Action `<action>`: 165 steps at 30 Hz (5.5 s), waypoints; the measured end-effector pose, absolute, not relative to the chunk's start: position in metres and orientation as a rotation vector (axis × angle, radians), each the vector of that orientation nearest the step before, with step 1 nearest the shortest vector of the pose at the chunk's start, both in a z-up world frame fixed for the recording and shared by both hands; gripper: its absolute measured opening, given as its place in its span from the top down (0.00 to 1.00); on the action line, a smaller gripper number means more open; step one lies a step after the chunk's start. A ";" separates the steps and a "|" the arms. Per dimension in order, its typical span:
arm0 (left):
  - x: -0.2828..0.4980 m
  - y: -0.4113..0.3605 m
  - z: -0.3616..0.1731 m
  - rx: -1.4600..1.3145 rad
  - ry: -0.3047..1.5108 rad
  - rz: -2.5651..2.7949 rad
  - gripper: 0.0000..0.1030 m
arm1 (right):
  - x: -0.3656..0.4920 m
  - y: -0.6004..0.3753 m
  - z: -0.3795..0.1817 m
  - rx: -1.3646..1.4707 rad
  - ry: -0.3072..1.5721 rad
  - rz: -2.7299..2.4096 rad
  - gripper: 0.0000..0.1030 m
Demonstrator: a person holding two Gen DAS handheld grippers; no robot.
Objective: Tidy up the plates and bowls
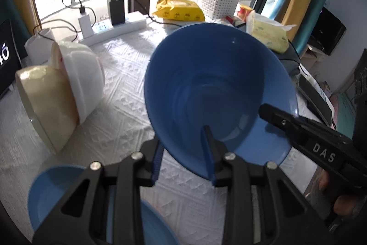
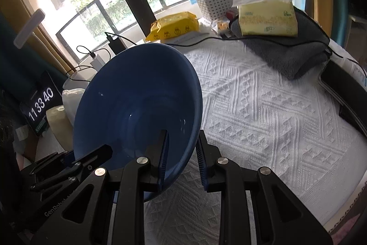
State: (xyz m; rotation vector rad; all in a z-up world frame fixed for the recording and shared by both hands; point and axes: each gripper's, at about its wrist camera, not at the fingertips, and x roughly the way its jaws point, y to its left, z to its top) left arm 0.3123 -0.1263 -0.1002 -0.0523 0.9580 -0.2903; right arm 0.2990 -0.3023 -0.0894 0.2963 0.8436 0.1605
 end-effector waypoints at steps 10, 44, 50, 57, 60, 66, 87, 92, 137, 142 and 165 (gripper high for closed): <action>0.314 -0.125 -0.101 -0.055 0.965 -0.290 0.67 | 0.301 -0.303 -0.097 0.309 0.871 0.151 0.74; 0.295 -0.073 -0.044 -0.089 0.795 -0.190 0.55 | 0.280 -0.310 -0.027 0.291 0.637 0.076 0.64; 0.292 -0.054 -0.035 -0.114 0.768 -0.167 0.55 | 0.282 -0.285 -0.016 0.250 0.624 0.121 0.64; 0.291 -0.030 -0.030 -0.124 0.734 -0.129 0.55 | 0.285 -0.259 -0.007 0.201 0.609 0.167 0.64; 0.289 -0.019 -0.029 -0.135 0.725 -0.117 0.55 | 0.288 -0.248 -0.005 0.181 0.615 0.185 0.64; 0.286 -0.002 -0.028 -0.137 0.710 -0.090 0.55 | 0.292 -0.224 -0.003 0.145 0.613 0.223 0.64; 0.280 0.061 -0.032 -0.180 0.684 0.005 0.55 | 0.301 -0.156 -0.004 0.068 0.637 0.331 0.64; 0.278 0.076 -0.039 -0.195 0.692 0.023 0.55 | 0.305 -0.144 -0.007 0.058 0.650 0.344 0.64; 0.360 0.133 -0.143 -0.255 0.870 -0.111 0.37 | 0.328 -0.047 -0.078 -0.056 0.830 0.448 0.63; 0.366 0.128 -0.149 -0.254 0.887 -0.136 0.37 | 0.331 -0.045 -0.081 -0.062 0.828 0.440 0.63; 0.362 0.107 -0.149 -0.182 0.888 -0.201 0.81 | 0.334 -0.039 -0.084 -0.133 0.770 0.411 0.71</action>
